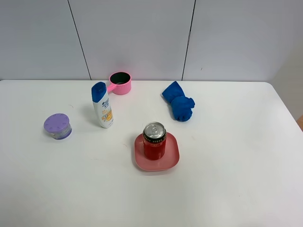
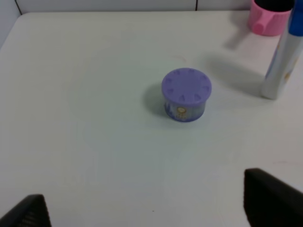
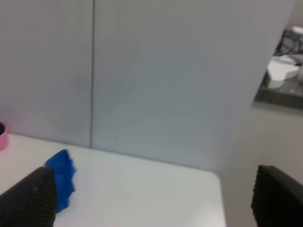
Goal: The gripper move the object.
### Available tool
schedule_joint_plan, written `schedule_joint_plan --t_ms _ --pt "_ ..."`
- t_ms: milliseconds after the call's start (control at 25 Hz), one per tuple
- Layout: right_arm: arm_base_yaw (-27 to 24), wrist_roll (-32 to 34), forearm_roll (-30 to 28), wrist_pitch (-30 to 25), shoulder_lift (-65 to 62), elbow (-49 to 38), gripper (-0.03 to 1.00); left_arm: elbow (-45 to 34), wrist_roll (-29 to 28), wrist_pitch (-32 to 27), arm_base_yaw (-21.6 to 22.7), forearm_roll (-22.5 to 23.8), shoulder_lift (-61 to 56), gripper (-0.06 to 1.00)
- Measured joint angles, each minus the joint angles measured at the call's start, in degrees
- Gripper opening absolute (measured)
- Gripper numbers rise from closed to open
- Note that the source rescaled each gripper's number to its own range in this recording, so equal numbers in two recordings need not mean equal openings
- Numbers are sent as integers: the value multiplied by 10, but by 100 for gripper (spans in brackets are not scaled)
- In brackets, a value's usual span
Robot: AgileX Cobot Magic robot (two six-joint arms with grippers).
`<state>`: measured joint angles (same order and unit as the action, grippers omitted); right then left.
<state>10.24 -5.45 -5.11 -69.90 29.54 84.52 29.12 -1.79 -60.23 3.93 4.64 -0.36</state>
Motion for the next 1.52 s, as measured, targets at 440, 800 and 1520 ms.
schedule_joint_plan --t_ms 440,800,1520 --pt "-55 35 51 0 -132 -320 89 0 0 0 0 0 0 100" --pt "-55 74 21 34 -265 -472 89 0 0 0 0 0 0 100" --pt "-55 97 57 87 -292 -560 88 0 0 0 0 0 0 100"
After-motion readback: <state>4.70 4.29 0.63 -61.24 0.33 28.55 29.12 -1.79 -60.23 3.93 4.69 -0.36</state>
